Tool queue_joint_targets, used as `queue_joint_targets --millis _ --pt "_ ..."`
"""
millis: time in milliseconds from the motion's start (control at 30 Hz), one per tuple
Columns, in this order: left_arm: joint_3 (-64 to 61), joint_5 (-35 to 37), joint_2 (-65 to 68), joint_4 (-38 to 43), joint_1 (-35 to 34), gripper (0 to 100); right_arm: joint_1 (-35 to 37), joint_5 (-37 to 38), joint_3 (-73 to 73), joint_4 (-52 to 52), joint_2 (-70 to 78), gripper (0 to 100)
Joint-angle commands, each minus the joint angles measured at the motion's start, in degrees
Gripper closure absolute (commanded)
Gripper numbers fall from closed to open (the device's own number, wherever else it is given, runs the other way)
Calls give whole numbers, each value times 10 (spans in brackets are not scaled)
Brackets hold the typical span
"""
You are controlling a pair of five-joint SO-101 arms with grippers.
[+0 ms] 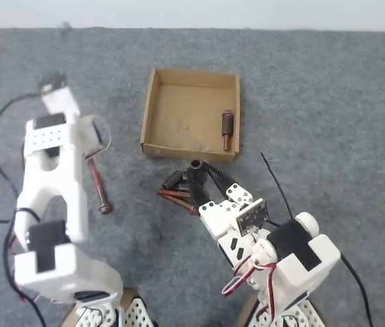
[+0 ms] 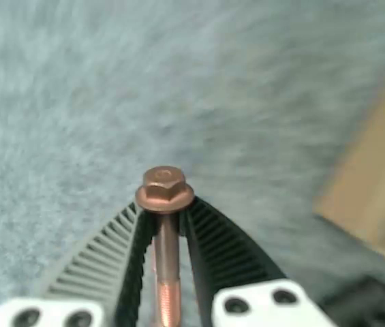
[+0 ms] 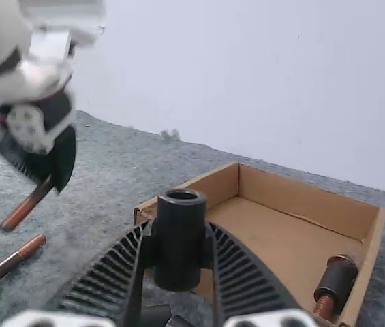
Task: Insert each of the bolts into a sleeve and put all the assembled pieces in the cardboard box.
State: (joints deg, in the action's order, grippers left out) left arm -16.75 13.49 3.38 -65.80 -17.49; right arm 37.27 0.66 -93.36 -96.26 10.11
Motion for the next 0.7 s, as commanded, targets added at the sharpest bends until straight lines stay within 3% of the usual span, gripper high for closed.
queue_joint_targets --millis 0,233,500,667 --pt "65 -3 -91 -47 59 991 1 -4 -14 -3 0 992" --pt "62 -3 -178 -48 174 991 1 -4 -14 2 0 992" --pt "62 1 -213 -25 230 991 5 -5 -14 5 0 992" --pt "58 91 -247 -25 232 991 15 -6 -13 5 0 992"
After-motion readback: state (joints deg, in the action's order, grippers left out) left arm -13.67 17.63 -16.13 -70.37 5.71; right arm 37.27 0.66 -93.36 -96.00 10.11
